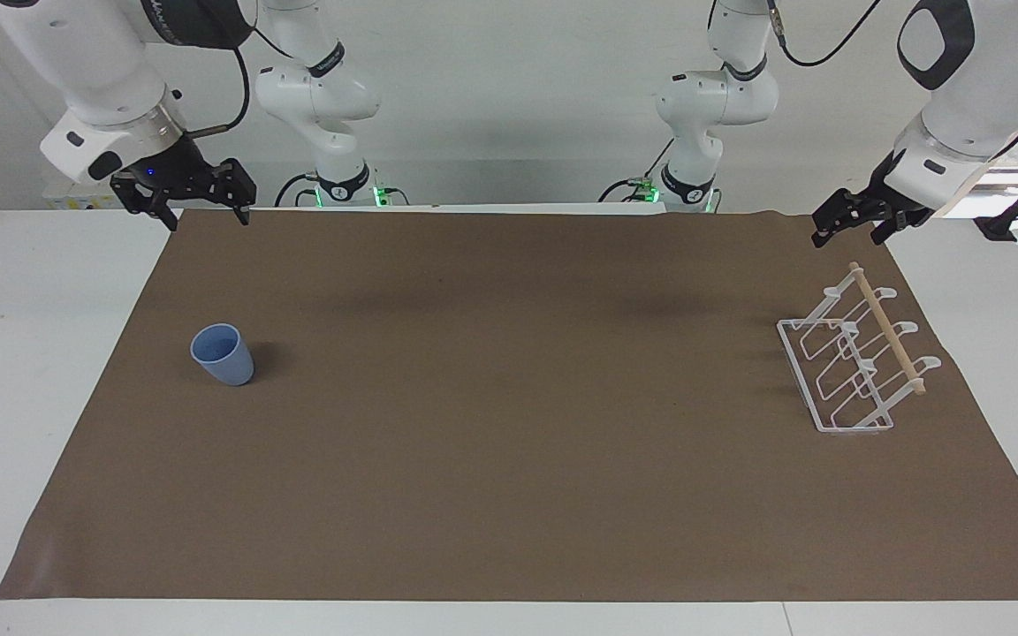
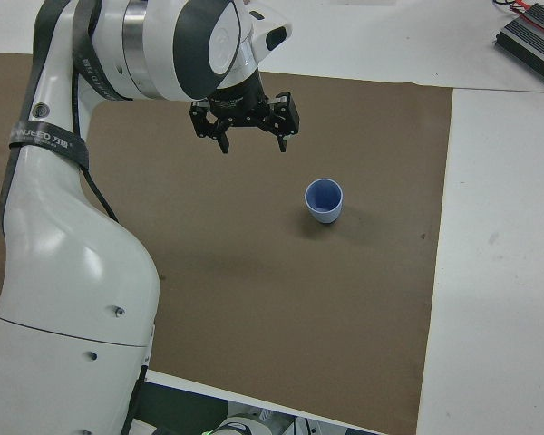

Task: Hang cup on cup holder
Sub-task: 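Grasp the light blue cup with the right gripper and lift it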

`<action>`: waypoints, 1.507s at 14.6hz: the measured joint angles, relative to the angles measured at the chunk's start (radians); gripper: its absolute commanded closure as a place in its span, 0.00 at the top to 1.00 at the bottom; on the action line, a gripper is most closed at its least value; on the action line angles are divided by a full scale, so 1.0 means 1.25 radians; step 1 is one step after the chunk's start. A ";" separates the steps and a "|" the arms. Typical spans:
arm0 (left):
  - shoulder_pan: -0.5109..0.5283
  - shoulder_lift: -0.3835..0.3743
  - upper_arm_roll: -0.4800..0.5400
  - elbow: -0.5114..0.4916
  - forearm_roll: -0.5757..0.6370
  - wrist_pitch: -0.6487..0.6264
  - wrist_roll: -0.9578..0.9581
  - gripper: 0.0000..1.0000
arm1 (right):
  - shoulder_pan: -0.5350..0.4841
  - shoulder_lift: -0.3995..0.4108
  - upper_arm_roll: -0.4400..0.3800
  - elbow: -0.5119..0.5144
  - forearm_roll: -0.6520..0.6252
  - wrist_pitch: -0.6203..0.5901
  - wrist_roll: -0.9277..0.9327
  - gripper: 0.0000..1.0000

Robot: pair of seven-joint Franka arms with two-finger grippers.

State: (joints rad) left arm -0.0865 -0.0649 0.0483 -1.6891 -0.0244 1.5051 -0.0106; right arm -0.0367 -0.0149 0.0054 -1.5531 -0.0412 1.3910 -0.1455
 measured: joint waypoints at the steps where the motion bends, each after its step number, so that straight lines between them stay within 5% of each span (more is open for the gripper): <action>1: 0.000 0.000 0.000 0.000 0.000 0.000 0.000 1.00 | 0.000 0.000 0.000 0.000 0.000 0.000 0.000 1.00; 7: 0.000 0.000 0.000 0.000 0.000 0.000 0.000 1.00 | -0.017 0.000 -0.004 -0.005 -0.006 0.015 -0.005 1.00; 9: 0.000 0.000 0.000 0.000 0.000 0.000 0.000 1.00 | -0.070 -0.006 -0.006 -0.045 -0.007 0.096 -0.060 1.00; 14: 0.000 0.000 0.000 0.000 0.000 0.000 0.000 1.00 | -0.208 -0.002 -0.014 -0.308 -0.005 0.428 -0.243 1.00; 22: 0.000 0.000 0.000 0.000 0.000 0.000 0.000 1.00 | -0.217 0.085 -0.008 -0.398 0.013 0.576 -0.253 0.95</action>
State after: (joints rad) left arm -0.0865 -0.0649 0.0483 -1.6891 -0.0244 1.5051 -0.0104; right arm -0.3074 0.0917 -0.0041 -2.0504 -0.0249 2.1107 -0.4613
